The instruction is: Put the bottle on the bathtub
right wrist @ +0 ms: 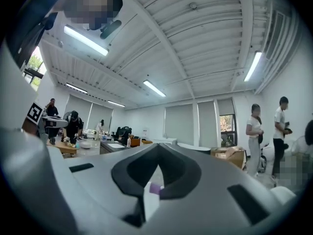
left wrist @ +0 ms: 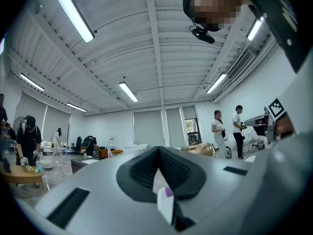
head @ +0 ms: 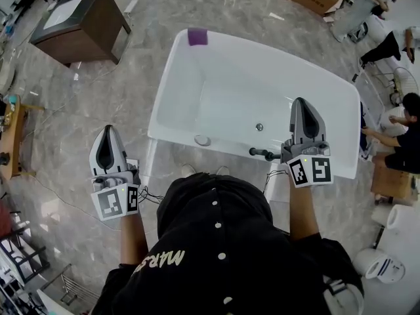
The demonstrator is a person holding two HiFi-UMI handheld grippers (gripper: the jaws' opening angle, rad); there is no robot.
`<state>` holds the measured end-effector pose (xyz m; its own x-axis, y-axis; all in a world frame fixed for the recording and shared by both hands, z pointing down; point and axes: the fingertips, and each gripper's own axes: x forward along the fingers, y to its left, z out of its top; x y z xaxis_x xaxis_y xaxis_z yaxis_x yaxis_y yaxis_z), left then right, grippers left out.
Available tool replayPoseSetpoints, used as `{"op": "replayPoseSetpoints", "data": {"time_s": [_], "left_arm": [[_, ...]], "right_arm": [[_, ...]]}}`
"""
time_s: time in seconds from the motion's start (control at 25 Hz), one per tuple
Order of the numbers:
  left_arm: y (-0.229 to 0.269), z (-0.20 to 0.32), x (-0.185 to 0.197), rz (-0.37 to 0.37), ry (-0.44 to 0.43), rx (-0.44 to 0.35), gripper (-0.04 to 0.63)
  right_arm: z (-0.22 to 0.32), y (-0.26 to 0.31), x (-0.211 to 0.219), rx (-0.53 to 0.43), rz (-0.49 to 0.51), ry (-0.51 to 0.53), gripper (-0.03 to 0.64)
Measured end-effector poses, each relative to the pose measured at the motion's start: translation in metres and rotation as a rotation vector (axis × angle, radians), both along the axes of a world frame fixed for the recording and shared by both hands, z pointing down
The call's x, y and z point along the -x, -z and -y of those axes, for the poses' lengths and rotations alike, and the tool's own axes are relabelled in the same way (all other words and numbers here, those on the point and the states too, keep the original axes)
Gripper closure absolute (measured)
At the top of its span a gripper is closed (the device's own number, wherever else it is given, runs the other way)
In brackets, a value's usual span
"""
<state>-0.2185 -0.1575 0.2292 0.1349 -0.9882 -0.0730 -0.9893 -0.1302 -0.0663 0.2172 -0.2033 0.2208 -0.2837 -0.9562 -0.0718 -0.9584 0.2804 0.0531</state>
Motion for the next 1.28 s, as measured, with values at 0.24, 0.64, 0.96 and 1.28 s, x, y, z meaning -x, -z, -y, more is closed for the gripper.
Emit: {"op": "replayPoseSetpoints", "data": {"time_s": [0.24,0.64,0.96,1.28], "left_arm": [[-0.006,-0.001,0.000,0.007,0.010,0.015,0.584],[-0.007,-0.003,-0.007,0.010,0.002,0.018,0.584],[-0.006,-0.008,-0.012,0.008,0.006,0.020,0.584],[-0.006,-0.010,-0.014,0.011,0.007,0.023,0.584]], "right_arm": [[0.001,-0.016,0.000,0.024,-0.052,-0.002,0.614],[0.003,-0.016,0.017,0.013,-0.077,0.062,0.614],[0.004,-0.017,0.017,0.007,-0.063,0.073,0.614],[0.003,-0.019,0.021,0.007,-0.061,0.089,0.614]]}}
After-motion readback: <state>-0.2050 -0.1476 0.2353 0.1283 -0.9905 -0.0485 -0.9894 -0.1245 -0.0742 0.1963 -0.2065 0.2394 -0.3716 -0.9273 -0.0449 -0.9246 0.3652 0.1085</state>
